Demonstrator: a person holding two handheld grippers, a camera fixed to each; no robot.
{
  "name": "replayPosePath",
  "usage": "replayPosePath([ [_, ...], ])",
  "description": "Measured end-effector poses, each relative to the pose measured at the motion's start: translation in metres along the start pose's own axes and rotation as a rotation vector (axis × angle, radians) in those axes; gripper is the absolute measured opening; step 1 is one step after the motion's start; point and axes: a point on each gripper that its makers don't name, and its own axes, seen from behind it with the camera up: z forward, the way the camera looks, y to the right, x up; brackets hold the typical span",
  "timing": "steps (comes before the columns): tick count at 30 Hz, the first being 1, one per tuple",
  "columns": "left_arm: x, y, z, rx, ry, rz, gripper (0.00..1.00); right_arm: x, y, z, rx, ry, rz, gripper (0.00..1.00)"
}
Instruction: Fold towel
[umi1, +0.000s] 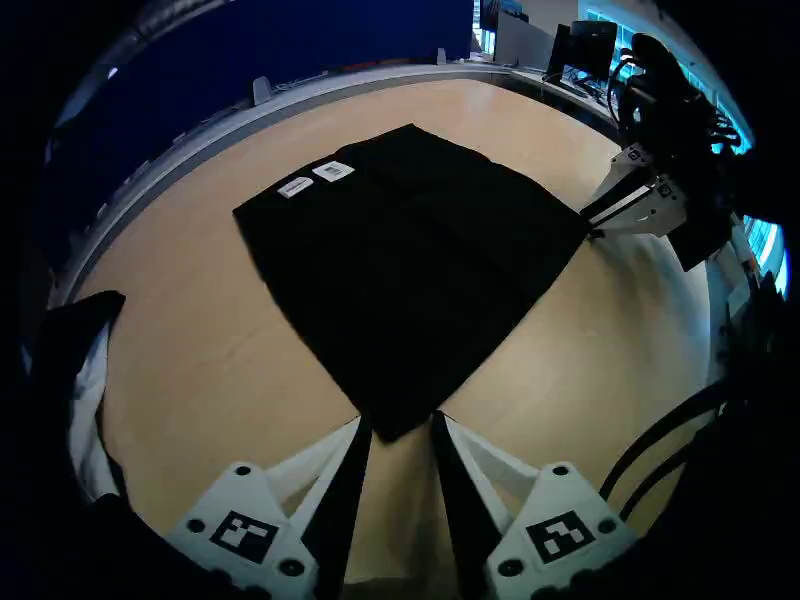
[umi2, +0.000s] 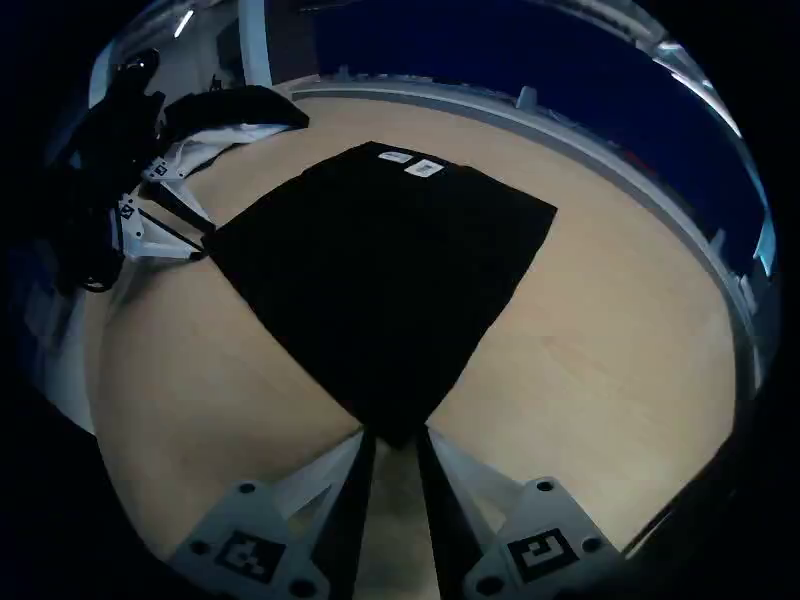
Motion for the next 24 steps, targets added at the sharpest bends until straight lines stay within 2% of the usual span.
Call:
replayPosePath([
  [6,-0.0001,0.0009,0.0008,0.007,-0.002,0.004,0.38,-0.001,-0.0017,-0.0001,-0.009,-0.003,-0.017,0.31],
  [12,-0.0009,0.0028,0.0007,0.003,-0.005,-0.006,0.37,-0.0014,-0.0031,-0.0007,-0.002,-0.005,-0.006,0.25],
  [15,-0.002,0.0036,0.0003,0.0,-0.009,-0.002,0.36,-0.0016,-0.0022,-0.0014,-0.007,-0.007,0.003,0.18],
  [17,-0.0025,0.004,0.0002,-0.002,-0.012,0.004,0.33,-0.0021,-0.0016,-0.0021,-0.009,-0.009,0.007,0.14],
  [24,-0.0041,0.0059,0.0003,0.003,-0.018,0.015,0.22,-0.0035,-0.0012,-0.0034,-0.006,-0.014,0.012,0.13],
])
